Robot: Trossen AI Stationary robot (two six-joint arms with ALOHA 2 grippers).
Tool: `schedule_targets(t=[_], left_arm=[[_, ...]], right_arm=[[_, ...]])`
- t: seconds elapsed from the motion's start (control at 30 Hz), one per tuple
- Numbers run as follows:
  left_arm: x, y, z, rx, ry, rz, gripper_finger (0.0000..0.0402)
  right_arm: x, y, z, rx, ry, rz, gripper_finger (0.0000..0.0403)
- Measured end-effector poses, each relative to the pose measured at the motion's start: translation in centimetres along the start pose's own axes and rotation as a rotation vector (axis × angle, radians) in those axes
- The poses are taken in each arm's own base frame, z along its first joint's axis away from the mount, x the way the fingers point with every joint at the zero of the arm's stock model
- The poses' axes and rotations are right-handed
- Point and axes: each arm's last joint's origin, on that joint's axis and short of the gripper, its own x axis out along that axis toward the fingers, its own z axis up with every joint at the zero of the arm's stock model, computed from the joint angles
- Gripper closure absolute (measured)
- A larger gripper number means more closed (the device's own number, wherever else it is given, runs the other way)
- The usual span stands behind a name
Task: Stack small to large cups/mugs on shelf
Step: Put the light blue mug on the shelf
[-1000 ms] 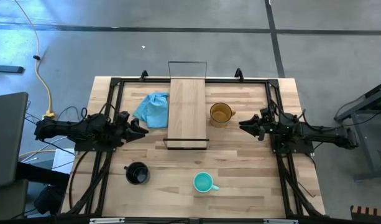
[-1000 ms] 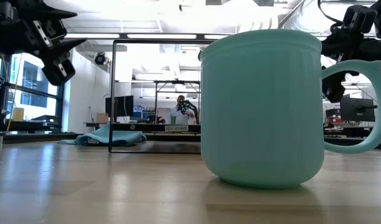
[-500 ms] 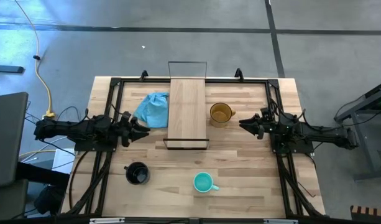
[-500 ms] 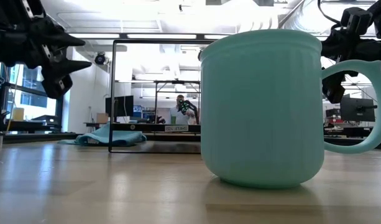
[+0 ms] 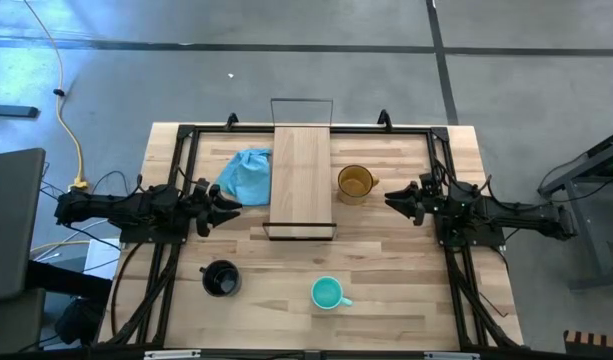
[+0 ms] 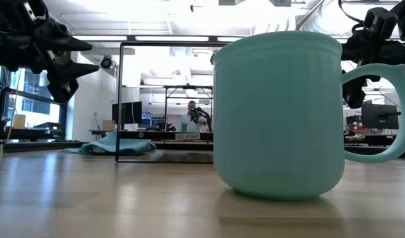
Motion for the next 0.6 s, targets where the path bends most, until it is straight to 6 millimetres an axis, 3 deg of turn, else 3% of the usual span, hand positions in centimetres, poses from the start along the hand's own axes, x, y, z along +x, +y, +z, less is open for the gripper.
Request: schedule_targets(t=[0.6], left_arm=[[0.00, 0.00, 0.03, -0.004, -0.005, 0.002, 0.0222]], right_arm=[[0.00, -0.11, 0.10, -0.017, -0.035, -0.039, 0.0208]])
